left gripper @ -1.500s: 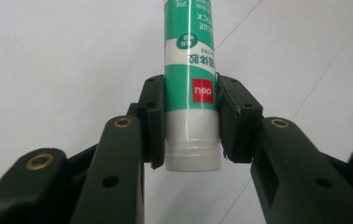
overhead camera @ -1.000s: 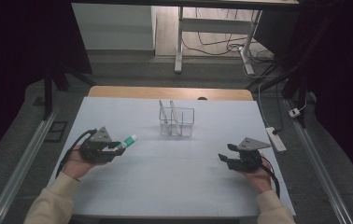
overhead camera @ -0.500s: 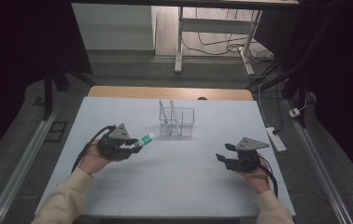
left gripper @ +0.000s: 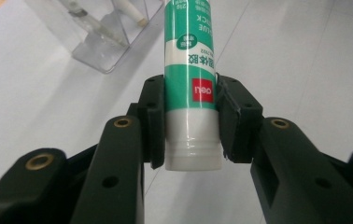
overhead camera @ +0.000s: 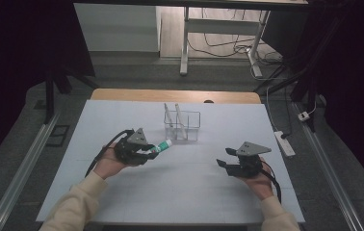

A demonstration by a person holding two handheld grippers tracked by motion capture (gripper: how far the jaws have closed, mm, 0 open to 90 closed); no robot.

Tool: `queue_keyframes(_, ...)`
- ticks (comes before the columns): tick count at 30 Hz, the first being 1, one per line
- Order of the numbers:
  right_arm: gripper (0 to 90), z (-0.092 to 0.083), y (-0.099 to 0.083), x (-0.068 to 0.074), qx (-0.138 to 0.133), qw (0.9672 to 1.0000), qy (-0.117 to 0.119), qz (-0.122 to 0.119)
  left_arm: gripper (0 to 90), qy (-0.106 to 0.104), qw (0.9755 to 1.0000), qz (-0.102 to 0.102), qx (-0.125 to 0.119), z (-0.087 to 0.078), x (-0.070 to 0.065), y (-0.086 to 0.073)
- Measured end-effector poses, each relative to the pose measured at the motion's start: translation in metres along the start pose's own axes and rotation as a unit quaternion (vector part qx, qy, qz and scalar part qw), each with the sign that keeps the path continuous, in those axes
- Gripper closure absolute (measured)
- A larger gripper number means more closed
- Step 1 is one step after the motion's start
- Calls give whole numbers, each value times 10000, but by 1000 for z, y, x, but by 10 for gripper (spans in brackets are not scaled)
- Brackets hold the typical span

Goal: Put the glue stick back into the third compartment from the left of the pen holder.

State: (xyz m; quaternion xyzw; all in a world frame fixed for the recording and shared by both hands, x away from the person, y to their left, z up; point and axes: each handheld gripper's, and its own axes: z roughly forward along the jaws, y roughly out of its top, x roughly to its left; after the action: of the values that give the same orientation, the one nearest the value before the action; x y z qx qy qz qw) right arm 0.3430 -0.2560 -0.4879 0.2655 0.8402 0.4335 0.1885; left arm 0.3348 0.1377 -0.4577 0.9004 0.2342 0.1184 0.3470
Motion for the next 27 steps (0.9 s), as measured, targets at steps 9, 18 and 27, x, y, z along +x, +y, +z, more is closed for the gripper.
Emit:
queue_keyframes(9,397,5,3,5,-3,10000,87,-22,645,-139,9998,132,55,14,-7,11)
queue_keyframes(18,391,9,8,14,-13,9997,196,-120,646,-282,9992,261,111,29,-12,24)
queue_keyframes(27,389,14,13,19,-28,9994,272,-194,645,-377,9986,334,179,41,-17,31)
